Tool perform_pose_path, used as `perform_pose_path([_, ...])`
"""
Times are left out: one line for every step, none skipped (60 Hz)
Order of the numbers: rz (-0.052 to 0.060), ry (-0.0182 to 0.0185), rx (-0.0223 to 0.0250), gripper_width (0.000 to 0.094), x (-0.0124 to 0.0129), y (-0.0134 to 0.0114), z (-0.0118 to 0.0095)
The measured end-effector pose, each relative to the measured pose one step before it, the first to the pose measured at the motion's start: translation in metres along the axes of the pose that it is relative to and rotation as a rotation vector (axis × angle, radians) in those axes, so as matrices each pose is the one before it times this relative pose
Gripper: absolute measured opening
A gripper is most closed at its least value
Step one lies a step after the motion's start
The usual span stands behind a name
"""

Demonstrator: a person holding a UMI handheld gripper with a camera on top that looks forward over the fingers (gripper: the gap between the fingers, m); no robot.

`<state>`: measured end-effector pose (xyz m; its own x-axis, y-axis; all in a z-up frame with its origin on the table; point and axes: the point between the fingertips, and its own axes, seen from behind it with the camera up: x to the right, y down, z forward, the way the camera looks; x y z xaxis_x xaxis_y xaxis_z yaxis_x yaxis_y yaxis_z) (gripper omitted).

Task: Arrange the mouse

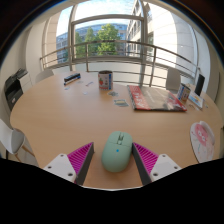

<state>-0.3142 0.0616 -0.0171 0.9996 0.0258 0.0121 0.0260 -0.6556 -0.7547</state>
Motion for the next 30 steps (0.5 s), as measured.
perform_pose_path([-0.0025,-0.00534,0.00148,0.0750,-0.00189,-0.00099,0.00176])
perform_pose_path([-0.0021,-0.00271,0.00279,0.0720,-0.00133,-0.00147,0.00183])
perform_pose_path([-0.0034,-0.00115,0.00131,0.0691,-0.00078,-0.00090,0.00151])
perform_pose_path([-0.0038,-0.00325,0.00291,0.0659,-0.00129,-0.00122,0.00107])
perform_pose_path([-0.0043,-0.00477,0.00234,0.0617,-0.00152,-0.00076,0.00108])
perform_pose_path([-0.0052,-0.00590,0.00273,0.0567,-0.00188,-0.00078,0.00073])
perform_pose_path([-0.0058,-0.00524,0.00322,0.0509,-0.00299,-0.00104,-0.00033])
perform_pose_path([-0.0058,-0.00670,0.00373,0.0497,-0.00140,-0.00077,0.00030])
perform_pose_path([-0.0056,0.00167,0.00349,0.0498,0.00018,-0.00017,0.00004])
perform_pose_path([-0.0056,0.00295,0.00257,0.0493,0.00013,0.00018,-0.00005])
perform_pose_path([-0.0038,0.00211,0.00256,0.0485,-0.00076,-0.00082,-0.00023])
perform_pose_path([-0.0035,0.00198,0.00154,0.0475,-0.00003,-0.00002,-0.00013])
perform_pose_path([-0.0009,0.00048,0.00157,0.0464,-0.00033,-0.00017,-0.00063])
perform_pose_path([0.0017,-0.00005,0.00087,0.0451,-0.00037,0.00003,-0.00038])
perform_pose_path([0.0039,-0.00097,-0.00184,0.0446,-0.00032,0.00045,-0.00033])
perform_pose_path([0.0039,-0.00252,-0.00202,0.0428,-0.00077,0.00020,-0.00034])
perform_pose_path([0.0022,-0.00406,-0.00140,0.0423,-0.00093,-0.00010,-0.00018])
perform_pose_path([0.0007,-0.00503,-0.00500,0.0411,-0.00124,0.00085,-0.00060])
perform_pose_path([0.0005,-0.00529,-0.00192,0.0408,-0.00134,0.00013,-0.00101])
perform_pose_path([0.0022,-0.00302,0.00202,0.0407,-0.00108,-0.00032,-0.00154])
perform_pose_path([0.0017,-0.00567,0.00276,0.0397,-0.00146,-0.00166,-0.00187])
perform_pose_path([0.0005,-0.00443,0.00468,0.0397,-0.00147,-0.00237,-0.00326])
perform_pose_path([-0.0014,-0.00270,0.00678,0.0397,-0.00098,-0.00324,-0.00413])
perform_pose_path([-0.0032,0.00024,0.01054,0.0397,-0.00163,-0.00381,-0.00679])
perform_pose_path([-0.0040,-0.00180,0.01317,0.0397,-0.00088,-0.00562,-0.00586])
perform_pose_path([-0.0041,-0.00435,0.01416,0.0397,-0.00145,-0.00638,-0.00620])
perform_pose_path([-0.0023,-0.00663,0.01682,0.0397,-0.00188,-0.00761,-0.00737])
perform_pose_path([0.0018,-0.00688,0.02068,0.0398,-0.00122,-0.00919,-0.00806])
perform_pose_path([0.0056,-0.00670,0.02229,0.0398,-0.00103,-0.01070,-0.00864])
perform_pose_path([0.0068,-0.00613,0.02062,0.0397,-0.00035,-0.01091,-0.00882])
